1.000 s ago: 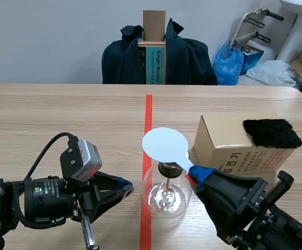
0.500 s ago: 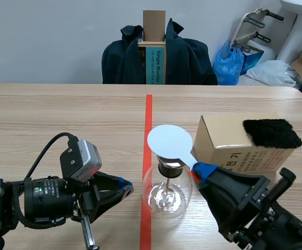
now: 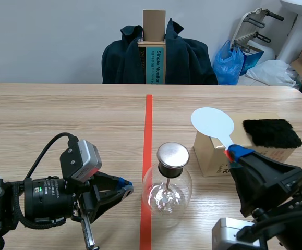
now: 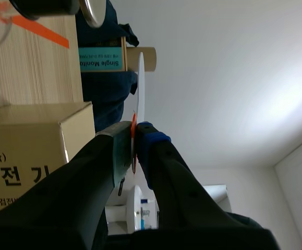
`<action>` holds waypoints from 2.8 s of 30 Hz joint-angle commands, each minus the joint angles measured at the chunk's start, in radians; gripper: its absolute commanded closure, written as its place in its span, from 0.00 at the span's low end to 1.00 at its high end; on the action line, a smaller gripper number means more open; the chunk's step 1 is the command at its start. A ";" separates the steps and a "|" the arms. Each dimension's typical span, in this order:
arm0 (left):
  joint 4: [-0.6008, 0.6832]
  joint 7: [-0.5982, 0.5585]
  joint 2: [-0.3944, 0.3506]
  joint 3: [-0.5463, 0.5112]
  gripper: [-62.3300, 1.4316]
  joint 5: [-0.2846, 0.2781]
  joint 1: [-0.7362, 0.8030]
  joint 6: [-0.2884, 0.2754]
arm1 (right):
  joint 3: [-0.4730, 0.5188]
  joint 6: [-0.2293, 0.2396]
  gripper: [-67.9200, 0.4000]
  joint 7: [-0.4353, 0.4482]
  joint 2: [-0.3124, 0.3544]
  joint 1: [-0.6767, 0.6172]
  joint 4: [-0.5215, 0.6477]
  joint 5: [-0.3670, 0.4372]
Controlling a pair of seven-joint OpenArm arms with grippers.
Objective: Do the electroscope experiment.
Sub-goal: 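Move the plate toward and away from the electroscope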
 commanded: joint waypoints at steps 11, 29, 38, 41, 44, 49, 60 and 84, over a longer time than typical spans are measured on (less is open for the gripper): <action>0.021 -0.013 0.003 -0.002 0.93 -0.008 -0.003 -0.001 | 0.029 0.005 0.98 0.041 0.016 -0.009 0.034 0.007; 0.021 -0.013 0.003 -0.002 0.93 -0.008 -0.003 -0.001 | 0.029 0.037 0.98 0.343 0.016 -0.009 0.034 -0.005; 0.021 -0.013 0.003 -0.002 0.93 -0.008 -0.003 -0.001 | 0.029 0.037 0.98 0.366 0.016 -0.008 0.034 -0.005; 0.021 -0.013 0.003 -0.002 0.93 -0.008 -0.003 -0.001 | 0.029 0.037 0.98 0.365 0.016 -0.008 0.034 -0.005; 0.021 -0.013 0.003 -0.002 0.93 -0.008 -0.003 -0.001 | 0.029 0.037 0.98 0.360 0.016 -0.008 0.034 -0.004; 0.021 -0.013 0.003 -0.002 0.93 -0.008 -0.003 -0.001 | 0.029 0.037 0.98 0.301 0.016 -0.008 0.034 0.000; 0.021 -0.013 0.003 -0.002 0.93 -0.005 -0.003 -0.001 | 0.034 0.037 0.98 0.043 0.016 -0.006 0.034 0.029; 0.021 -0.013 0.002 -0.002 0.93 -0.005 -0.003 -0.001 | 0.342 -0.059 0.98 -0.040 0.016 -0.020 0.114 0.314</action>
